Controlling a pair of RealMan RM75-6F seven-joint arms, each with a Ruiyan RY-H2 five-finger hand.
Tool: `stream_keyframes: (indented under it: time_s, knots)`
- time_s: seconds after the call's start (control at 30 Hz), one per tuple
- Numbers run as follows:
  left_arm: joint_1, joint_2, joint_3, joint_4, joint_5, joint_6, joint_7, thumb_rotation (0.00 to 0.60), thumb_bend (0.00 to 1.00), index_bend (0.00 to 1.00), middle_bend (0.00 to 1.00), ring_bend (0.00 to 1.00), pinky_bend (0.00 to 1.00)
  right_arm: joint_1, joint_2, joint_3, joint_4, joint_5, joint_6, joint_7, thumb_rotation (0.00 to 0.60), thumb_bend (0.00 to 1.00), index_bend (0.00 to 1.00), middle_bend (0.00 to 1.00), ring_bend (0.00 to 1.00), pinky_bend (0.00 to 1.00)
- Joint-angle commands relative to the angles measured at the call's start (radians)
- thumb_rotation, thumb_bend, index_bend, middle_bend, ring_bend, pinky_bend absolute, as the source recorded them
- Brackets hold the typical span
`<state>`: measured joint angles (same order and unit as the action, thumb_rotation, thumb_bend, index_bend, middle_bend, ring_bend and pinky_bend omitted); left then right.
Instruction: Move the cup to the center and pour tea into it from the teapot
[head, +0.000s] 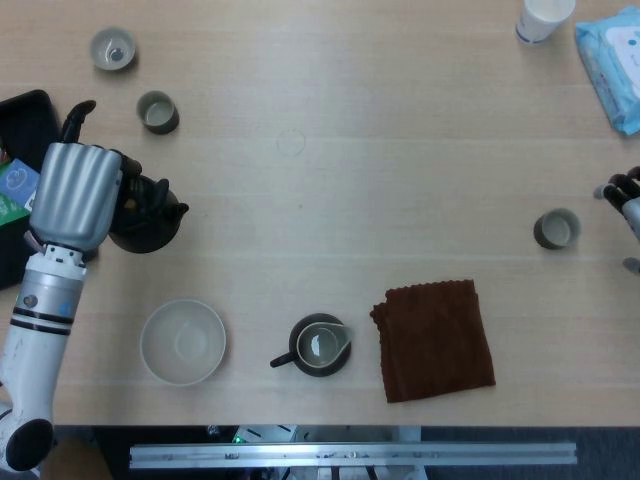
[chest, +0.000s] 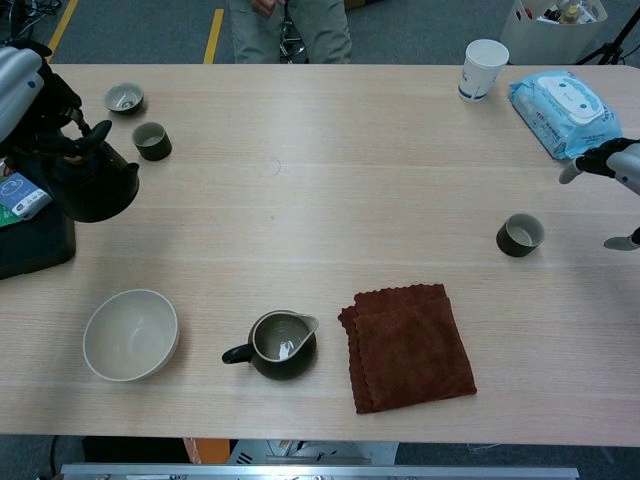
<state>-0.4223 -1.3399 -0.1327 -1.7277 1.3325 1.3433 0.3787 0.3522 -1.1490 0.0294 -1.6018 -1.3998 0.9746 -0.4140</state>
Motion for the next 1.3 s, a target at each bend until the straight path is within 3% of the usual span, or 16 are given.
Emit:
stream_keyframes:
  time_s: [0.03, 0.87, 1.1, 1.3]
  knots:
    - [0.003, 0.004, 0.002, -0.003, -0.001, -0.001, -0.003, 0.386, 0.35, 0.98, 1.0, 0.92, 0.15, 0.018, -0.042, -0.005, 0.04, 0.034, -0.028, -0.033, 0.6, 0.05, 0.26, 0.26, 0.19, 0.32]
    - [0.03, 0.021, 0.003, 0.011, 0.015, 0.006, -0.065, 0.401, 0.35, 0.98, 1.0, 0.91, 0.15, 0.115, -0.264, 0.003, 0.189, 0.249, -0.099, -0.227, 0.6, 0.06, 0.26, 0.26, 0.19, 0.32]
    - [0.038, 0.031, 0.003, 0.017, 0.017, 0.005, -0.088, 0.41, 0.35, 0.98, 1.0, 0.91, 0.15, 0.14, -0.297, 0.004, 0.201, 0.291, -0.093, -0.27, 0.6, 0.17, 0.27, 0.26, 0.19, 0.32]
    - [0.045, 0.04, 0.002, 0.019, 0.022, 0.01, -0.102, 0.408, 0.35, 0.98, 1.0, 0.91, 0.15, 0.157, -0.311, -0.005, 0.2, 0.337, -0.089, -0.319, 0.6, 0.2, 0.33, 0.26, 0.19, 0.32]
